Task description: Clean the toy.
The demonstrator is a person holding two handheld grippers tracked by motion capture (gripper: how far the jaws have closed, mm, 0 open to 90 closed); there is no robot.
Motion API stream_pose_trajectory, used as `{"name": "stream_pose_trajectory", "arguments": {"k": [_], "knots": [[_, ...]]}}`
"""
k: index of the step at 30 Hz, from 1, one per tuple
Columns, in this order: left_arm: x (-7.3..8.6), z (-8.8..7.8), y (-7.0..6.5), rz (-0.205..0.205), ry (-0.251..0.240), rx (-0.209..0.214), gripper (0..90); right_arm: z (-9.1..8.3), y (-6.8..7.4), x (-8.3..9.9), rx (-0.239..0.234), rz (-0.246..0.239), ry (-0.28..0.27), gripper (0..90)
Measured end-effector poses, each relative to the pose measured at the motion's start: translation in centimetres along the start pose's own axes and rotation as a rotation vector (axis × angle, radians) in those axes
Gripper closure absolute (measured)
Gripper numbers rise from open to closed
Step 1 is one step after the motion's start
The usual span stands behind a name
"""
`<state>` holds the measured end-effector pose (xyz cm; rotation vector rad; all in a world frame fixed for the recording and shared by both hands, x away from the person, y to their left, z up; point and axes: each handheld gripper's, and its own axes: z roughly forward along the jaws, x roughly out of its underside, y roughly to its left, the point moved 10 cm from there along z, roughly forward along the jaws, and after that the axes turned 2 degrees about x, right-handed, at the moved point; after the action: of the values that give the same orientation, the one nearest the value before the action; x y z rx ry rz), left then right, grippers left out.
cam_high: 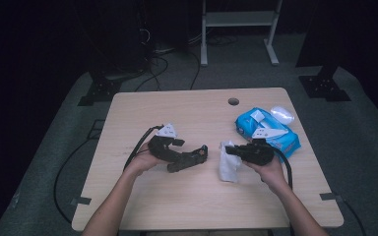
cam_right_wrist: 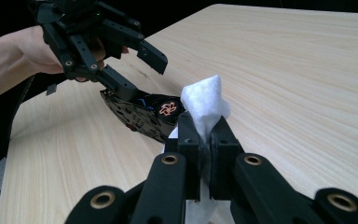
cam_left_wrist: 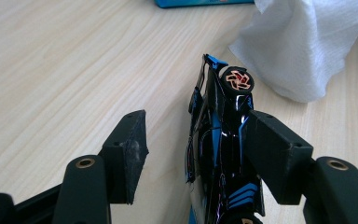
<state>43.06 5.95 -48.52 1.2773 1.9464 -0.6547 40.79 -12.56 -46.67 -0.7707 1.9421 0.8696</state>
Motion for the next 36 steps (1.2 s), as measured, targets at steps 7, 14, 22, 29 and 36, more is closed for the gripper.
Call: {"name": "stream_pose_trajectory", "arguments": {"k": [7,14,22,29,36], "knots": [[0.0,0.1,-1.6,0.068,0.003,-0.035,36.2,-0.1,-0.1,0.4,0.007,-0.006,0.011,85.1],[0.1,0.4,-2.6,0.079,-0.013,-0.052,36.9,-0.6,-0.8,1.2,0.024,0.005,0.022,85.1],[0.3,1.0,-3.3,0.091,-0.005,-0.036,36.5,-1.7,-1.8,2.1,0.057,0.012,0.031,85.1],[1.4,2.2,-3.8,0.101,0.051,-0.03,35.7,-2.7,-3.1,3.3,0.095,0.027,0.05,85.1],[1.7,2.5,-3.8,0.108,0.061,-0.046,36.1,-2.7,-4.2,4.7,0.137,0.023,0.105,85.0]]}}
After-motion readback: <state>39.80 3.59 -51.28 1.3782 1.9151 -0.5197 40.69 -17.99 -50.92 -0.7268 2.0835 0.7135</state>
